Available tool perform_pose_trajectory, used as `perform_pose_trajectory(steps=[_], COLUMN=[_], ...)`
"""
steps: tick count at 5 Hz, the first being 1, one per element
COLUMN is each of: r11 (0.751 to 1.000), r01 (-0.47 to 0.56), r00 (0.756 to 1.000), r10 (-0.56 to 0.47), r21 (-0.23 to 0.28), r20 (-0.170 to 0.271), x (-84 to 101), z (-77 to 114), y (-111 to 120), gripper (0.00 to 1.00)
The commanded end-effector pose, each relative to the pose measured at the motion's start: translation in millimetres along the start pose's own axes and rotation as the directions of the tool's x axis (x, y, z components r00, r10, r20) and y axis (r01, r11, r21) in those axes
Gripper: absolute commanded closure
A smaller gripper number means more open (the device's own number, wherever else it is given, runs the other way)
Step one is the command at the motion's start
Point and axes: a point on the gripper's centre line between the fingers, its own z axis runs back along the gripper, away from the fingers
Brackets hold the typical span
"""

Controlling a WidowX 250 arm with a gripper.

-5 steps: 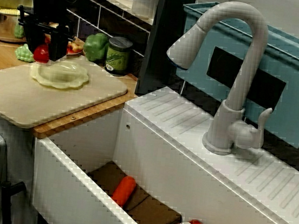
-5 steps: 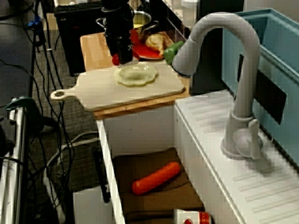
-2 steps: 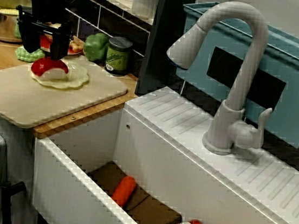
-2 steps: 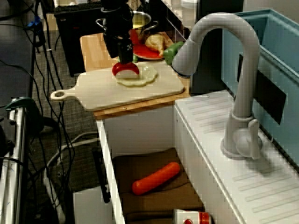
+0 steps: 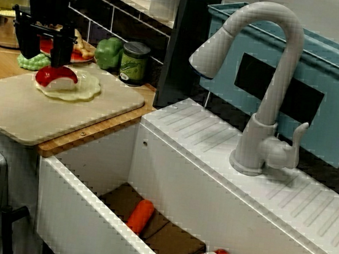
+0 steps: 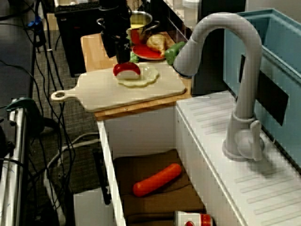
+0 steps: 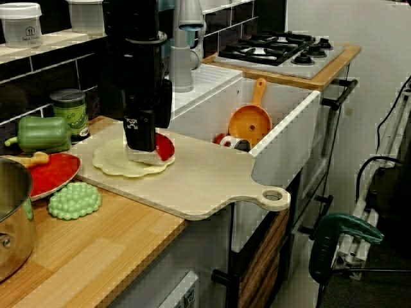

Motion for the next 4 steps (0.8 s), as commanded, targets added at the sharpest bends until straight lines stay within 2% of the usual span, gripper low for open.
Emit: perform_pose_trajectory(steps=[1,2,3,4], r11=[0.999,0.997,0.994,0.990], r01=[-0.031,-0.072,-0.067,0.039], r00=[0.993,0.987,0.982,0.980], r10=[0.032,0.069,0.050,-0.064], r21=[-0.011,0.019,0.089,0.136], r20=[0.110,0.147,0.180,0.187], x=[5.9,13.3,23.9,37.3], z=[48.6,50.8,42.7,27.0], y=[38.1,57.9,70.2,78.2], gripper=[0.00,0.00,0.00,0.00])
